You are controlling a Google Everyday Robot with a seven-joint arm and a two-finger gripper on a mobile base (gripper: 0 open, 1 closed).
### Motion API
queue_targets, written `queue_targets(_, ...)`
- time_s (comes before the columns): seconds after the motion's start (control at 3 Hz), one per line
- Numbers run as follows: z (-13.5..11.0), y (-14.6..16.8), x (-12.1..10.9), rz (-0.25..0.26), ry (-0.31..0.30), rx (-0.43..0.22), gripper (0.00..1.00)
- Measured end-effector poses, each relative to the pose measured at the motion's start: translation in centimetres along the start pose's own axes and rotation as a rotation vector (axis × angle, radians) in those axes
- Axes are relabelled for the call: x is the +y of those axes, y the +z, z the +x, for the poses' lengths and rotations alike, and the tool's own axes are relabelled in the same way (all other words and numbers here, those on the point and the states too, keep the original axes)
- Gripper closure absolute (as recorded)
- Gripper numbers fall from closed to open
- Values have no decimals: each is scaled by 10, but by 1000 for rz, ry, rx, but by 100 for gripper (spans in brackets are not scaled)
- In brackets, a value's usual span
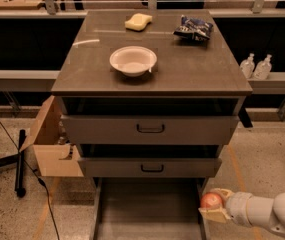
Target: Pick apple from bottom drawer and place on counter
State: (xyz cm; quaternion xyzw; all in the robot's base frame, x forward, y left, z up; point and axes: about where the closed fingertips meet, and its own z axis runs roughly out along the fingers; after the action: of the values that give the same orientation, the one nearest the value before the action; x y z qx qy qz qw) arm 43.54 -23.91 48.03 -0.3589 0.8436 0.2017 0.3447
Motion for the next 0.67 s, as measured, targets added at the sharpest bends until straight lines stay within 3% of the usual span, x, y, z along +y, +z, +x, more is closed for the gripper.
queue_targets(0.67, -116, -123, 26, -9, -120, -140, 100)
